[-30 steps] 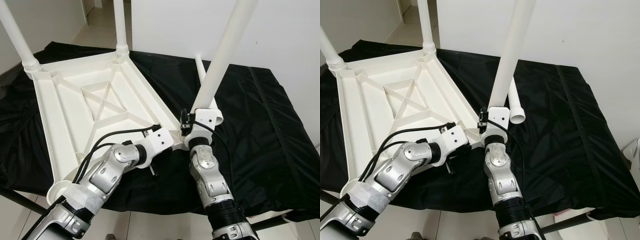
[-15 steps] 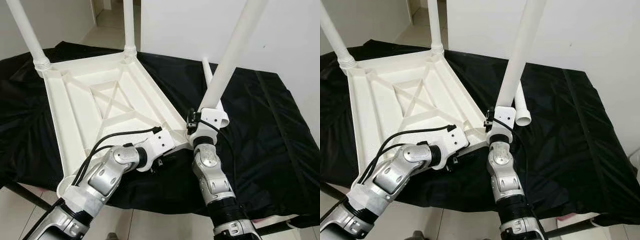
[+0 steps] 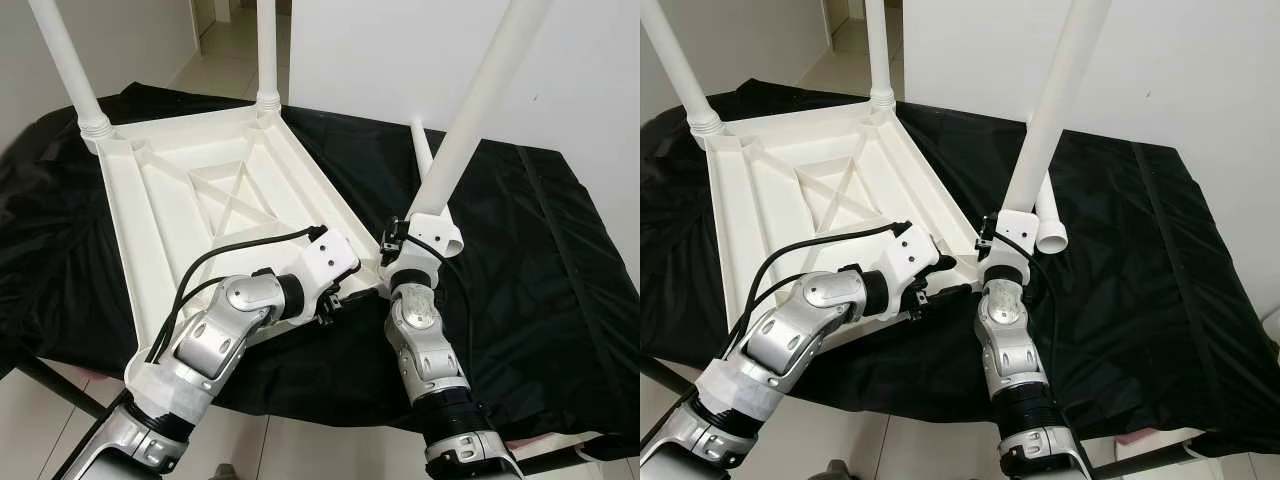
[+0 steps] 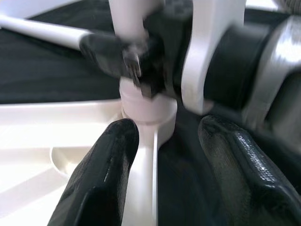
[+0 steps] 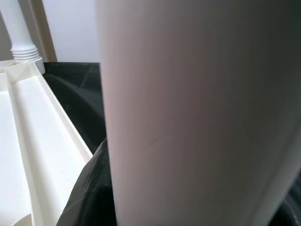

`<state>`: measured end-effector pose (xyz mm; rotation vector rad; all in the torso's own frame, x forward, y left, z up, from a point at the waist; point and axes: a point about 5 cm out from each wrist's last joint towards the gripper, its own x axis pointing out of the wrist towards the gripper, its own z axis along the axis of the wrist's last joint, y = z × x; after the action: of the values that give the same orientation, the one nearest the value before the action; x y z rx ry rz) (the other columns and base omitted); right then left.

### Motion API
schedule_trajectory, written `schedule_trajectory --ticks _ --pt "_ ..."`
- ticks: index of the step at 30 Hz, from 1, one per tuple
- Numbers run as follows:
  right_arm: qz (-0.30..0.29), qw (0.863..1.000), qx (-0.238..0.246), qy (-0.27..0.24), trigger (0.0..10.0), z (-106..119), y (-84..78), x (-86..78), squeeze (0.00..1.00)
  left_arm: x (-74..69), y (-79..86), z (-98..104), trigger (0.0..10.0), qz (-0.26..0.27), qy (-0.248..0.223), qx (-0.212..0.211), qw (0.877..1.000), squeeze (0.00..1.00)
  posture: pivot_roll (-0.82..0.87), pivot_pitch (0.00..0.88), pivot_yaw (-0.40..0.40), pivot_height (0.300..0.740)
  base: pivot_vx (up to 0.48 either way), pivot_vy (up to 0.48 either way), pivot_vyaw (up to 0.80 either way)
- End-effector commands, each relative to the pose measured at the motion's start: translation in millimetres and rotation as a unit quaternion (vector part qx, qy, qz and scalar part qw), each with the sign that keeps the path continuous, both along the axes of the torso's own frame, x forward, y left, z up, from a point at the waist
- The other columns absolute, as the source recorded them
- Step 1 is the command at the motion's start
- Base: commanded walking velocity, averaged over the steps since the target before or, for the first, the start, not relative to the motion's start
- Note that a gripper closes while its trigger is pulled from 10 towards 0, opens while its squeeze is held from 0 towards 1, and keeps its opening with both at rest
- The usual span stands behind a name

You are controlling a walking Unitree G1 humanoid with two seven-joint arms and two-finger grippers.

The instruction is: Building children table

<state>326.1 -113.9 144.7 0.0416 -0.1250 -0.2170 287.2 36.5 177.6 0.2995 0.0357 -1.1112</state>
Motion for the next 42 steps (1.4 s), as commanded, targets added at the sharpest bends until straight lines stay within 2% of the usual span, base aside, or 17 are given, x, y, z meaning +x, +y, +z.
schedule_trajectory --ticks 1,10,15,20,21,23,24,32,33,34,35,42 --pt "-0.056 0.996 -0.008 0.073 10.0 -31 -23.8 -6.4 0.00 -0.8 -2.4 3 10.0 -0.018 0.009 -0.003 1.000 0.00 0.12 0.052 -0.068 0.740 0.000 0.000 0.00" --pt "-0.058 0.997 -0.023 0.051 10.0 -25 -27.5 -4.6 0.00 -1.1 -6.5 6 10.0 -0.002 0.023 -0.035 0.999 0.00 0.11 0.059 -0.059 0.740 0.000 0.000 0.00" --pt "-0.058 0.997 -0.027 0.042 10.0 -22 -28.4 -4.2 0.00 -1.4 -8.6 7 10.0 0.000 0.026 -0.040 0.999 0.00 0.11 0.060 -0.059 0.740 0.000 0.000 0.00" --pt "-0.065 0.997 -0.028 0.029 10.0 -19 -34.7 -4.5 0.00 -10.8 -21.6 3 10.0 -0.009 0.042 -0.051 0.998 0.00 0.11 0.056 -0.059 0.740 0.000 0.000 0.00" --pt "-0.063 0.997 -0.025 0.025 10.0 -18 -34.2 -4.4 0.76 -12.0 -23.7 3 10.0 -0.012 0.043 -0.053 0.998 0.00 0.11 0.055 -0.060 0.740 0.000 0.000 0.00" --pt "-0.062 0.998 -0.023 0.022 10.0 -17 -33.9 -4.3 0.76 -12.5 -24.8 3 10.0 -0.013 0.043 -0.054 0.998 0.00 0.11 0.054 -0.060 0.740 0.000 0.000 0.00" --pt "-0.060 0.998 -0.022 0.019 10.0 -17 -33.4 -4.2 1.00 -12.9 -26.0 3 10.0 -0.014 0.044 -0.055 0.997 0.00 0.11 0.054 -0.059 0.740 0.000 0.000 0.00" --pt "-0.045 0.999 -0.024 0.005 10.0 -13 -29.1 -3.5 1.00 -12.3 -29.2 6 10.0 -0.016 0.042 -0.059 0.997 0.00 0.11 0.051 -0.062 0.740 0.000 0.000 0.00" --pt "-0.033 0.999 -0.021 0.001 10.0 -12 -27.8 -2.7 0.47 -12.3 -29.6 7 10.0 -0.016 0.042 -0.060 0.997 0.00 0.11 0.050 -0.062 0.740 0.000 0.000 0.00" --pt "-0.033 0.999 -0.021 0.001 10.0 -12 -27.8 -2.7 0.47 -12.3 -29.6 7 10.0 -0.016 0.042 -0.060 0.997 0.00 0.11 0.050 -0.062 0.740 0.000 0.000 0.00" --pt "-0.023 1.000 -0.021 -0.003 10.0 -10 -27.0 -1.9 0.00 -12.4 -30.1 7 10.0 -0.015 0.043 -0.061 0.997 0.00 0.12 0.049 -0.062 0.740 0.000 0.000 0.00" --pt "0.042 0.999 -0.013 -0.014 10.0 -7 -26.1 1.6 0.00 -13.1 -31.9 8 10.0 -0.013 0.043 -0.062 0.997 0.00 0.11 0.048 -0.062 0.740 0.000 0.000 0.00"
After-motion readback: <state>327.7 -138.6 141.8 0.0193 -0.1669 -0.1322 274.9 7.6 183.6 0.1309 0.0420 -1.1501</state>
